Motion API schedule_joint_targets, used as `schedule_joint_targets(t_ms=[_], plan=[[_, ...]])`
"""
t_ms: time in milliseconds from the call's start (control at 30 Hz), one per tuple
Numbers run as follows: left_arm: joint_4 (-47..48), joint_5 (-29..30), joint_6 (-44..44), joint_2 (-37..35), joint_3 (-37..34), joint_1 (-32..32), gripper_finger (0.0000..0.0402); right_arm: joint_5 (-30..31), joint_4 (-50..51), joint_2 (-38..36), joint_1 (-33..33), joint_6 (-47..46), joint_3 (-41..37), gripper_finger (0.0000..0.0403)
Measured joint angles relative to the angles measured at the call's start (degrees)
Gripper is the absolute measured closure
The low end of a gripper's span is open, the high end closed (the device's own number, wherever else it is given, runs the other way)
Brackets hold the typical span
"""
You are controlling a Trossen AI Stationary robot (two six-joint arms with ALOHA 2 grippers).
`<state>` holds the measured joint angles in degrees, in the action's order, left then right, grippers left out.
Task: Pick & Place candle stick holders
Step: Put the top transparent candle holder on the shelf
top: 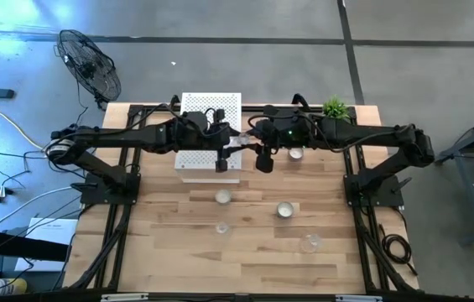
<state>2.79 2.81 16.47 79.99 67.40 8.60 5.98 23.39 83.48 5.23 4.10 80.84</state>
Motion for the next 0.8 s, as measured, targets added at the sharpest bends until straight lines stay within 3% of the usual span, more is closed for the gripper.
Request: schedule_joint_targets(t_ms=[67,167,333,633,800], plan=[[0.02,0.05,0.06,-0.06,0.0,-0.02,0.0253,0.14,-0.11,0.0,-0.2,-0.24,0.0,0.0257],[1.22,0.58,0.92,-0.09,-0.03,0.01,0.0287,1.45,-1.04,-0.11,-0.9,-1.19,0.01,0.0189],[2.94,2.66,0.82,0.06,-0.18,0.04,0.0284,6.43,-1.19,-0.66,-2.9,0.6,0.2,0.0104],[7.34,8.66,0.39,-0.68,-0.17,0.02,0.0284,17.82,-0.79,-1.09,-7.26,2.59,0.16,0.0089],[9.91,16.27,0.25,-3.68,-0.15,0.01,0.0284,27.92,0.03,-2.45,-10.17,3.89,0.04,0.0088]])
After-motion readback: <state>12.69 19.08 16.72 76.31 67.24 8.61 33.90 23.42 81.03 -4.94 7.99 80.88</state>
